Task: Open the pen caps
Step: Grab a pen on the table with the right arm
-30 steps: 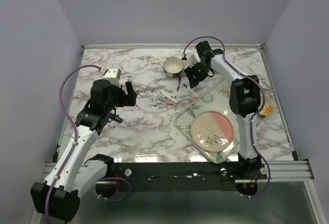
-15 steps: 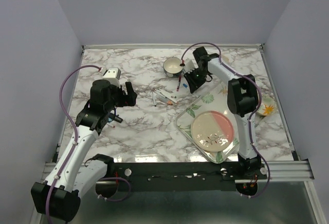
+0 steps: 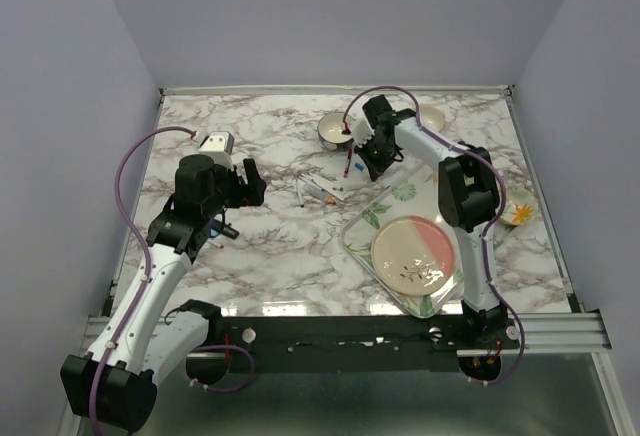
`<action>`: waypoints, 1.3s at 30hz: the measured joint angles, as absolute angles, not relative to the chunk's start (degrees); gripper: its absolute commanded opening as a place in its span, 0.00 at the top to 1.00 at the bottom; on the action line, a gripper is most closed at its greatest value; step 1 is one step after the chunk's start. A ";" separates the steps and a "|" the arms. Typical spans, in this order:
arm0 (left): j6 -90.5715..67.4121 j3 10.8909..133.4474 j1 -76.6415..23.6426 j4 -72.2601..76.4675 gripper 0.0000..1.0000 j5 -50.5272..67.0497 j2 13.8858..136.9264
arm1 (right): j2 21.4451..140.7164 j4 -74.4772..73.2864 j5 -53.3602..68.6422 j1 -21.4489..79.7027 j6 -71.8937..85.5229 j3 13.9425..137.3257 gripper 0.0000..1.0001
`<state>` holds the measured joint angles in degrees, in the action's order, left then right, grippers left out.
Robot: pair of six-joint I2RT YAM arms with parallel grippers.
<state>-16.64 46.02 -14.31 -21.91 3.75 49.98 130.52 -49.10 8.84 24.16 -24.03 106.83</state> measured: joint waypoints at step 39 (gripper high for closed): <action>-19.64 43.55 -9.26 -15.55 0.01 17.82 51.99 | 105.60 -37.78 23.03 24.80 -24.86 85.12 0.99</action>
<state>-19.64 43.55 -9.26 -15.55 17.82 51.99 105.60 -37.78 23.03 24.80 -24.86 85.12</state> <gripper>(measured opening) 0.987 0.022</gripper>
